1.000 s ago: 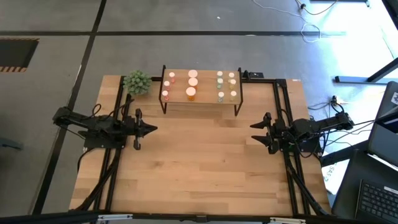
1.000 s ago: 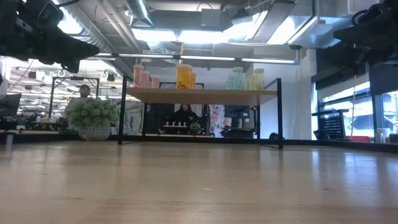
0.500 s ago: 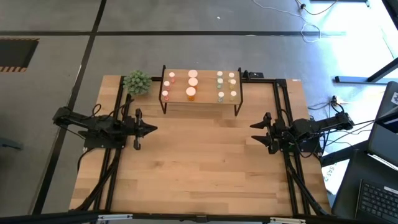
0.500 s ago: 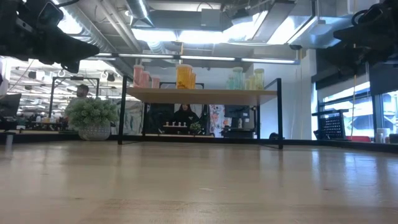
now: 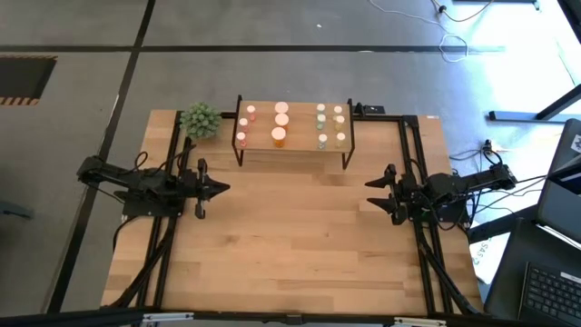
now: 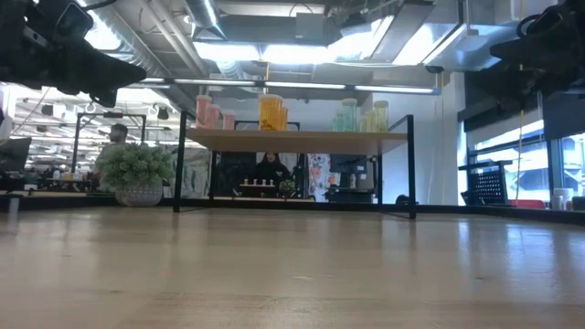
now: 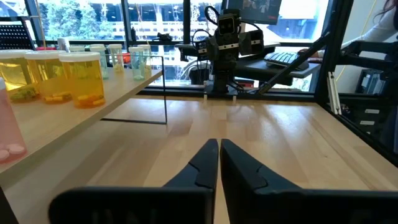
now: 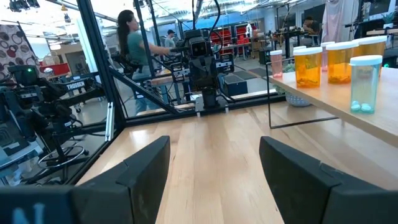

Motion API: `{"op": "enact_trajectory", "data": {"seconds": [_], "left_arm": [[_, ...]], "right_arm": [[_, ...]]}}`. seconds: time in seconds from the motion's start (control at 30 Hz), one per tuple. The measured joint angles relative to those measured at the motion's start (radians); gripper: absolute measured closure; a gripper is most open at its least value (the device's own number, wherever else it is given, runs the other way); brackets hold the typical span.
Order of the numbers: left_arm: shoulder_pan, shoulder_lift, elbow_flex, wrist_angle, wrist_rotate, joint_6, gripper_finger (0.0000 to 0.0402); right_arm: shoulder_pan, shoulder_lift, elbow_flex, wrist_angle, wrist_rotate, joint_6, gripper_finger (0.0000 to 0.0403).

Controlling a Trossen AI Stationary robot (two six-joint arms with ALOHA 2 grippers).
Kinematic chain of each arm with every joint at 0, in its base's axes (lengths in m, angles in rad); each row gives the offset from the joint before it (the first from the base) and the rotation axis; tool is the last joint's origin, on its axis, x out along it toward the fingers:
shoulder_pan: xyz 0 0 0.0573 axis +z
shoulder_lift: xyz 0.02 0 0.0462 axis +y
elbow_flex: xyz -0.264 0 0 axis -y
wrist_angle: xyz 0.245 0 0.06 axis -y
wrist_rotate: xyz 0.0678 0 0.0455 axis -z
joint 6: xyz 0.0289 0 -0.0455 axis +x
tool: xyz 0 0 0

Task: Pick and place medicine bottles onto shelf by color
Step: Return to Home Position

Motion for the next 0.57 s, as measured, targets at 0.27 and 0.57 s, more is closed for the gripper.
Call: {"op": "enact_trajectory", "data": {"seconds": [0.27, 0.57], "left_arm": [[0.000, 0.000, 0.000, 0.000, 0.000, 0.000, 0.0401], [0.000, 0.000, 0.000, 0.000, 0.000, 0.000, 0.0386]], "right_arm": [[0.000, 0.000, 0.000, 0.000, 0.000, -0.001, 0.0153], [0.000, 0.000, 0.000, 0.000, 0.000, -0.001, 0.0153]]}}
